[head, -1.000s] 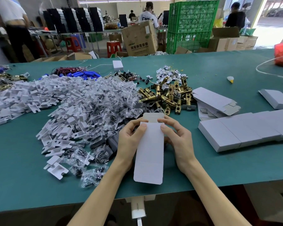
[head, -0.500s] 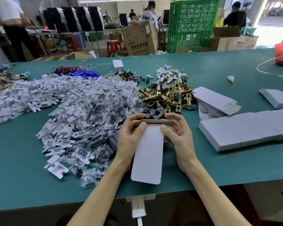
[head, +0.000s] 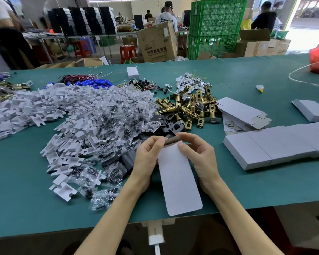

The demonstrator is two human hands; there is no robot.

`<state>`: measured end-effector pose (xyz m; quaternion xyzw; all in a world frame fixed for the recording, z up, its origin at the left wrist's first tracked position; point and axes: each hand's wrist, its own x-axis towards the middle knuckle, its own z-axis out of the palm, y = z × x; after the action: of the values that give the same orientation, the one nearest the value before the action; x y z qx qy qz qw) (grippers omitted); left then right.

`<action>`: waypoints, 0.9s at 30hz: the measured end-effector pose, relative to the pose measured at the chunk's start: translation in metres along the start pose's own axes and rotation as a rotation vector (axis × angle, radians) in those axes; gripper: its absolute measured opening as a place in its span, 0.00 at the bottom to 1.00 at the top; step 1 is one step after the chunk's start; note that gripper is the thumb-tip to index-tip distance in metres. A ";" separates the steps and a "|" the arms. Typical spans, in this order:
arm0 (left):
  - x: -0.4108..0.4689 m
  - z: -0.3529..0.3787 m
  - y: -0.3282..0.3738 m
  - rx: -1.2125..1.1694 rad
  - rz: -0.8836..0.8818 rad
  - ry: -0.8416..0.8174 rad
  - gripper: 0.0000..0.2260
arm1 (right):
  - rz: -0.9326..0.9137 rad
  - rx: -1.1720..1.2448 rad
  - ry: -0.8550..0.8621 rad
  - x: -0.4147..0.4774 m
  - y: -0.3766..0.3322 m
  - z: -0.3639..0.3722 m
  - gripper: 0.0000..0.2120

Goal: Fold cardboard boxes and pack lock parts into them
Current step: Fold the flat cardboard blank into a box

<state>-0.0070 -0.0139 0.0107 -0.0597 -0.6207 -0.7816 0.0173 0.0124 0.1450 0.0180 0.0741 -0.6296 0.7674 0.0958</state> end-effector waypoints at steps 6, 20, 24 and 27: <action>-0.001 -0.001 0.001 0.013 -0.003 -0.007 0.11 | -0.002 0.008 -0.009 -0.001 0.000 0.001 0.09; -0.003 -0.001 0.000 0.039 -0.070 -0.011 0.10 | 0.026 0.000 -0.015 0.000 0.002 0.002 0.12; -0.002 -0.002 -0.001 0.015 -0.108 -0.017 0.09 | 0.022 0.000 -0.052 0.000 0.002 0.000 0.11; -0.001 -0.001 0.001 -0.016 -0.117 -0.011 0.09 | 0.018 -0.006 -0.075 0.000 0.003 0.000 0.14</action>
<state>-0.0058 -0.0150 0.0111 -0.0275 -0.6171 -0.7858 -0.0324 0.0120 0.1440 0.0152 0.0968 -0.6356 0.7631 0.0652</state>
